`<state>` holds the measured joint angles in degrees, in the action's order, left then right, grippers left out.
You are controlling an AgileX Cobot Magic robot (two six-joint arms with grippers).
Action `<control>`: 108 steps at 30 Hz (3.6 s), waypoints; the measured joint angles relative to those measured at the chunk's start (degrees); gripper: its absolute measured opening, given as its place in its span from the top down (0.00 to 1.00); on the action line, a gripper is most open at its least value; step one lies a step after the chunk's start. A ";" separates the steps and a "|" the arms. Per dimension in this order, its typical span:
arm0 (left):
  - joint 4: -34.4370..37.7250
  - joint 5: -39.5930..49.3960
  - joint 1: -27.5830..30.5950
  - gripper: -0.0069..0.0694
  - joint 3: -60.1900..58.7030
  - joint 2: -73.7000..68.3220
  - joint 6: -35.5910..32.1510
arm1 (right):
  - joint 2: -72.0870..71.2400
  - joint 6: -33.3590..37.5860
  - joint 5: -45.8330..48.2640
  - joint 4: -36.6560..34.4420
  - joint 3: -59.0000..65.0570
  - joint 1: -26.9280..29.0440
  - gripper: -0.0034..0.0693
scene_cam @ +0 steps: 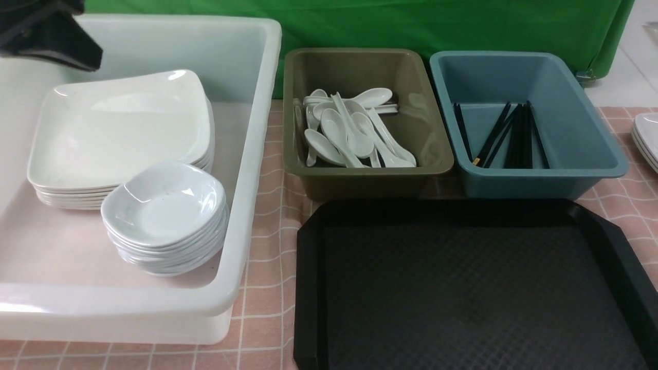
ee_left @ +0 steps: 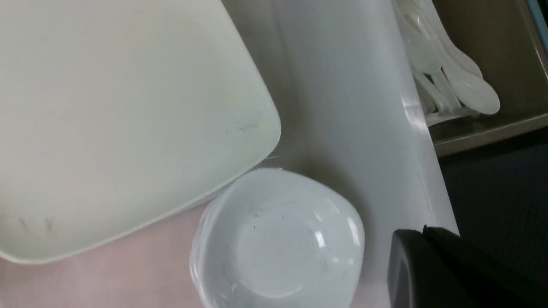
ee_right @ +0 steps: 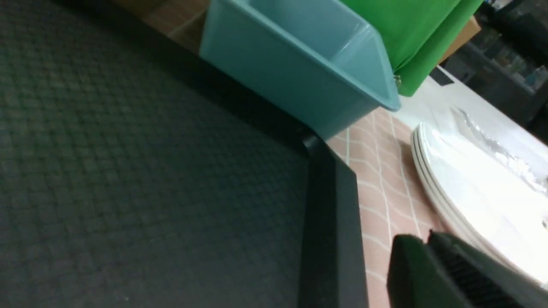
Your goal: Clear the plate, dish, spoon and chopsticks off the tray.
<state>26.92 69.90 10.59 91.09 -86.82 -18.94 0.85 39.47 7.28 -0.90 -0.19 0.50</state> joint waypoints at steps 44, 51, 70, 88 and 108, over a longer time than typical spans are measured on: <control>-0.71 -19.17 -31.92 0.91 -39.28 42.70 7.32 | 0.00 -27.37 2.62 0.90 -0.40 -1.32 0.69; -0.01 -51.11 -31.92 0.91 -58.08 53.63 7.37 | 0.00 -27.37 2.62 0.90 -0.40 -1.32 0.68; -14.70 -61.26 -31.92 0.91 -72.70 57.37 9.21 | 0.00 -27.37 2.62 0.90 -0.40 -1.32 0.64; -22.59 -62.22 -12.41 0.91 -91.46 86.58 17.87 | 0.00 -27.37 2.62 0.90 -0.40 -1.32 0.62; -23.43 -57.13 -12.41 0.91 -91.46 86.84 18.05 | 0.00 -27.37 2.62 0.90 -0.42 -1.32 0.62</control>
<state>3.49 12.77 -1.82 -0.37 0.02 -0.90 0.85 12.10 9.89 0.00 -0.61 -0.82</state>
